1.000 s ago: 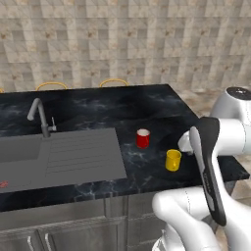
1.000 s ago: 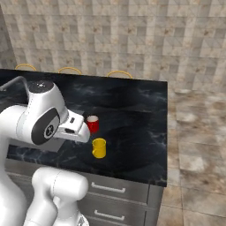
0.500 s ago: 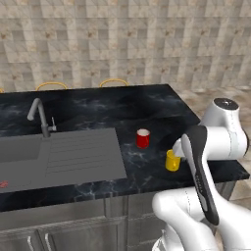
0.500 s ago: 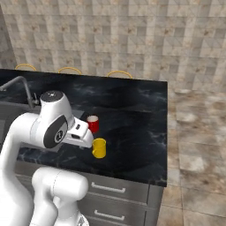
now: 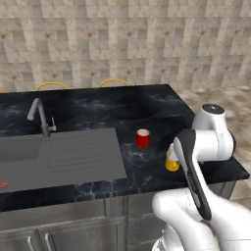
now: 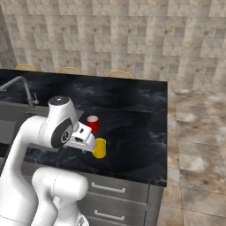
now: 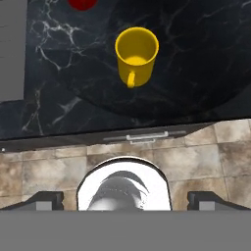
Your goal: Clear the mugs and bowl far away from the sink.
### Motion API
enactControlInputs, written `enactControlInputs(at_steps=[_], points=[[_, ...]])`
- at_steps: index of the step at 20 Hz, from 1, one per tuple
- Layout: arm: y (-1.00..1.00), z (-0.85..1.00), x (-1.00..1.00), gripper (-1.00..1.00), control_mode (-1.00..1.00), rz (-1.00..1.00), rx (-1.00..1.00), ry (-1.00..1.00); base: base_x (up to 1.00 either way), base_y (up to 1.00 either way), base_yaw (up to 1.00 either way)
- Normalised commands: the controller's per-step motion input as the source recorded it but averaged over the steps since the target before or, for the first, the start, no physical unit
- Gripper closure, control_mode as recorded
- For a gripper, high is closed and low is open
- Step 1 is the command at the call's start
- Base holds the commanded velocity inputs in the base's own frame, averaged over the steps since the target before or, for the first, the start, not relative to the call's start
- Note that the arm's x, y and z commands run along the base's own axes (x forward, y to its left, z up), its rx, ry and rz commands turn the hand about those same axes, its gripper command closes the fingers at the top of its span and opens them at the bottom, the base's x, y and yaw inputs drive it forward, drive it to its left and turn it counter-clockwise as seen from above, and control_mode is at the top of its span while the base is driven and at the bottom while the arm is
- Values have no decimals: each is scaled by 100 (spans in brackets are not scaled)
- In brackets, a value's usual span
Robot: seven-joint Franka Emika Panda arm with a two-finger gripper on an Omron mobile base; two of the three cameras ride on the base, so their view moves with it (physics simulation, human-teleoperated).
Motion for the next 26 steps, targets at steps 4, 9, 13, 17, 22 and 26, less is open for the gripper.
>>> enactControlInputs(at_steps=[4, 9, 13, 17, 22, 26], points=[[0, -35, 31, -100, -100, 0, 0, 1, 0, 0, 0], [0, -37, 37, -100, -100, 0, 0, 1, 0, 0, 0], [0, -38, 32, -100, -100, 0, 0, 0, 0, 0, 0], [-11, -37, 28, -100, -100, 0, 0, 0, 0, 0, 0], [-7, -33, 30, -100, -100, 0, 0, 0, 0, 0, 0], [-1, -23, 36, -100, -100, 0, 0, 0, 0, 0, 0]])
